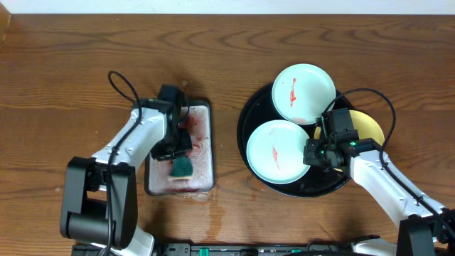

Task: Clean dirty plates on tray and stack at the side
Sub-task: 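Scrub the lower pale green plate with the sponge in the left gripper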

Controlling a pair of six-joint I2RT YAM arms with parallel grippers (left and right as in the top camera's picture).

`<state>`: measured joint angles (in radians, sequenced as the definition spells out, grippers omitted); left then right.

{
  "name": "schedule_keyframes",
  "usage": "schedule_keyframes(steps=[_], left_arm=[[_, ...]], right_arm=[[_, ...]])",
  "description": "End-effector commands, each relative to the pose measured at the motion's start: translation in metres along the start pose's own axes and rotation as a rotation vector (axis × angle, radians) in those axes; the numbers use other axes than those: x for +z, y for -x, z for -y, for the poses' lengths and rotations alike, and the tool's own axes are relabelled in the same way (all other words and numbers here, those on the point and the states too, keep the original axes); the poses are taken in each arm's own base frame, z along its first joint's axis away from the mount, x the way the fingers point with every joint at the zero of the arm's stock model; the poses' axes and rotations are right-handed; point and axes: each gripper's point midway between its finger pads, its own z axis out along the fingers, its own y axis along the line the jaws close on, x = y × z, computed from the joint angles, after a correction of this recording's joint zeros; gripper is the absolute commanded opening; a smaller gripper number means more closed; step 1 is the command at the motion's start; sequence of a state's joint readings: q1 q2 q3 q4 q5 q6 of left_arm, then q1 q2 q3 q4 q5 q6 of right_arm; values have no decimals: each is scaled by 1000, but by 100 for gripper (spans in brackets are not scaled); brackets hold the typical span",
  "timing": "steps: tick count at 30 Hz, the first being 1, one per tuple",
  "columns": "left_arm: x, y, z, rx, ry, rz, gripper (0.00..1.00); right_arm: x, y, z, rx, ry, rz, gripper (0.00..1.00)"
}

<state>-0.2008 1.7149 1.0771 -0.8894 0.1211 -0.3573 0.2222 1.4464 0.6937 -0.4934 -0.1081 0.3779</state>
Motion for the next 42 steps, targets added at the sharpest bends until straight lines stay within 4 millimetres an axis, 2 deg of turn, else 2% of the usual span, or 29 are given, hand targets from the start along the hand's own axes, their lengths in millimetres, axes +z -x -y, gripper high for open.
schedule_keyframes(steps=[1, 4, 8, 14, 18, 24, 27, 29, 32, 34, 37, 40, 42], left_arm=[[-58, 17, 53, 130, -167, 133, 8], [-85, 11, 100, 219, -297, 173, 7], [-90, -4, 156, 299, -399, 206, 7], [-72, -29, 213, 402, -449, 203, 7], [-52, -39, 233, 383, -454, 165, 7], [-14, -57, 265, 405, -507, 69, 7], [10, -64, 270, 409, -492, 23, 7], [23, -64, 265, 423, -456, 12, 7], [35, -39, 230, 369, -264, 97, 7], [33, -17, 196, 330, -84, 180, 7], [21, 8, 160, 333, 117, 268, 7], [10, 21, 152, 361, 173, 307, 7], [8, 24, 160, 358, 136, 319, 7]], right_arm=[[-3, 7, -6, -15, 13, 20, 1], [-2, 5, -8, -9, 24, 14, 1], [2, -3, -15, -14, 59, -24, 1], [22, -20, -15, 11, 31, -111, 1], [33, -29, -13, 23, 24, -155, 1], [36, -21, -16, 19, 37, -126, 1], [36, -21, -17, 18, 38, -123, 1], [36, -21, -16, 19, 37, -127, 1], [36, -23, -16, 20, 34, -133, 1], [36, -23, -16, 19, 33, -134, 1], [36, -23, -15, 19, 33, -134, 1], [36, -24, -15, 19, 31, -138, 1], [36, -25, -14, 18, 29, -142, 1]])
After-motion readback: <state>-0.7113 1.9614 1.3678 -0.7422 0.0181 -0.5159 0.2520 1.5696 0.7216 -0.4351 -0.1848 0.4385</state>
